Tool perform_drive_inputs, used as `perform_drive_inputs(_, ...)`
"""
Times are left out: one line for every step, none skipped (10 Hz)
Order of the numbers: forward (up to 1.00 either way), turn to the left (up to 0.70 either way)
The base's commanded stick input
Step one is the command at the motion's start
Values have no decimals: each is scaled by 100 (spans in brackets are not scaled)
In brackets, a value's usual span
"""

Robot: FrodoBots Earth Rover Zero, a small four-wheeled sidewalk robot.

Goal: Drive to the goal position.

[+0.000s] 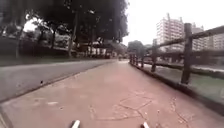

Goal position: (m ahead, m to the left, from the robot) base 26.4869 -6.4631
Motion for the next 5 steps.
perform_drive_inputs(70,0)
perform_drive_inputs(70,0)
perform_drive_inputs(70,0)
perform_drive_inputs(70,0)
perform_drive_inputs(70,-15)
